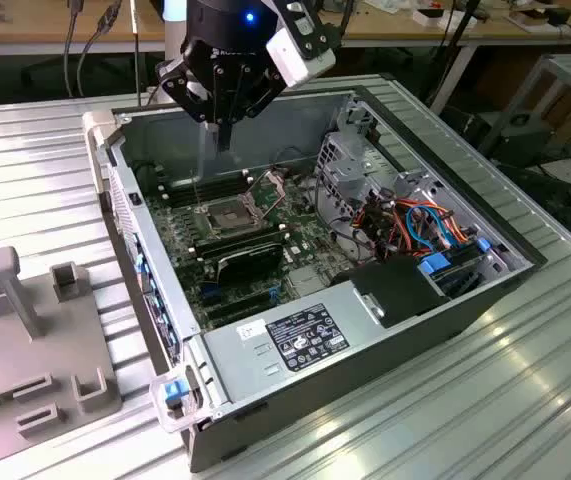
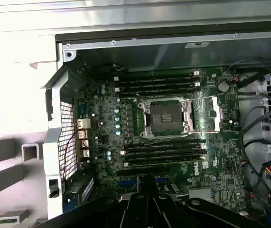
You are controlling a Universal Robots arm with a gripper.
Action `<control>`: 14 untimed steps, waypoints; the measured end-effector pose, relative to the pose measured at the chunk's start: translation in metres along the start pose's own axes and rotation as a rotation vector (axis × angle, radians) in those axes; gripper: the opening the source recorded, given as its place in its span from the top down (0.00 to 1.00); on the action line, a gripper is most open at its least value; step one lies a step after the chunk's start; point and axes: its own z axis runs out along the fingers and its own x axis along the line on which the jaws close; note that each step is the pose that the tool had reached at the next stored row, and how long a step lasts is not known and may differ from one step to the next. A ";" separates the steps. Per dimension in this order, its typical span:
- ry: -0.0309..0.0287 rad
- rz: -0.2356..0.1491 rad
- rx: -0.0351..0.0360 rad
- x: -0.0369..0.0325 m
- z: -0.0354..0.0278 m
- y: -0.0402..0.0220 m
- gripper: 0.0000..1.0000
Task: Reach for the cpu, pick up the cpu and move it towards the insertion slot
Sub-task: 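Reach for the cpu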
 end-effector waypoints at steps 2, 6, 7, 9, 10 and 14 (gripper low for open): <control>0.0000 0.000 0.0001 0.0000 0.0000 0.0000 0.89; 0.0001 0.000 0.0001 0.0008 -0.0001 0.0000 0.89; 0.0002 0.000 0.0002 0.0024 -0.0002 -0.0002 0.89; 0.0003 0.000 0.0001 0.0059 -0.0001 -0.0005 0.89; 0.0005 0.000 0.0001 0.0069 -0.0001 -0.0005 0.89; 0.0019 0.000 0.0002 0.0106 -0.0001 -0.0008 0.89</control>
